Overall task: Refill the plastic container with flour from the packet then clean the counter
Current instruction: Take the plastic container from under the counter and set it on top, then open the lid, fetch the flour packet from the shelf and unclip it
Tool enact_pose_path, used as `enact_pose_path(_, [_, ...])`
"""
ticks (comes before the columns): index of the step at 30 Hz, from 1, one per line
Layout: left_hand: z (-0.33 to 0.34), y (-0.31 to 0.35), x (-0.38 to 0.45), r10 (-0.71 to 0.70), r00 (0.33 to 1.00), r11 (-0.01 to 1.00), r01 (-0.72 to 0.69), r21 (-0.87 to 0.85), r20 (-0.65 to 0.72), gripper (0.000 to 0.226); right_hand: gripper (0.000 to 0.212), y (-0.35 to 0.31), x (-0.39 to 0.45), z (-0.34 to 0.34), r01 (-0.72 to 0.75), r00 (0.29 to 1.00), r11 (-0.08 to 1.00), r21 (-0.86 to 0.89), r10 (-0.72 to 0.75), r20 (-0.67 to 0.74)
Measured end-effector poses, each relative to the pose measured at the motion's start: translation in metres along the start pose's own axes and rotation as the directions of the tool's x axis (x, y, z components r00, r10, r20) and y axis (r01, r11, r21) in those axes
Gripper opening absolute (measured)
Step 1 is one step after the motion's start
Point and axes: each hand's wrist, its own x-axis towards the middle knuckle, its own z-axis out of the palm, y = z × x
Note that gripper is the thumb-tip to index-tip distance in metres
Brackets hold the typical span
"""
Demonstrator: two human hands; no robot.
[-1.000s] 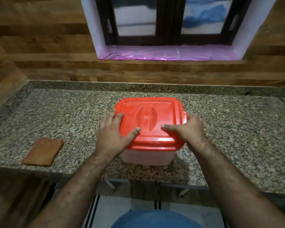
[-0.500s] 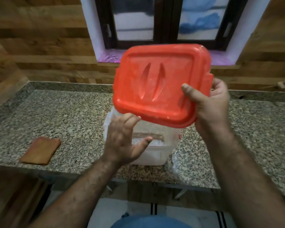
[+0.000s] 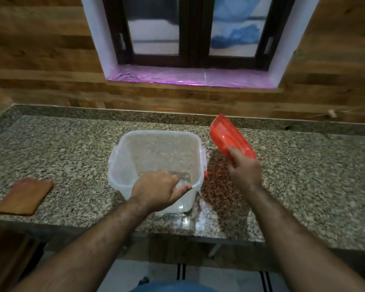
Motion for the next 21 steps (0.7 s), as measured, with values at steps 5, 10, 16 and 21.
enact_pose_path(5, [0.009,-0.002,0.0,0.02,1.0,0.999,-0.02,0.026,-0.001,0.08,0.032,0.034,-0.032,0.035,-0.062,0.944,0.988,-0.141,0.104,0.314])
enact_pose_path(10, [0.009,-0.001,-0.001,0.001,1.0,1.0,0.0,0.013,-0.023,0.084,0.025,0.053,-0.043,0.049,0.14,0.817,0.945,-0.295,0.058,0.573])
enact_pose_path(16, [0.006,0.002,-0.002,0.013,0.999,1.0,-0.012,0.019,-0.046,0.088,0.015,0.062,-0.048,0.06,0.123,0.724,0.888,-0.442,0.225,0.653])
enact_pose_path(21, [0.005,0.001,-0.003,0.011,0.998,1.0,-0.011,-0.001,-0.055,0.078,0.017,0.042,-0.018,0.052,0.091,0.687,0.878,-0.469,0.286,0.668])
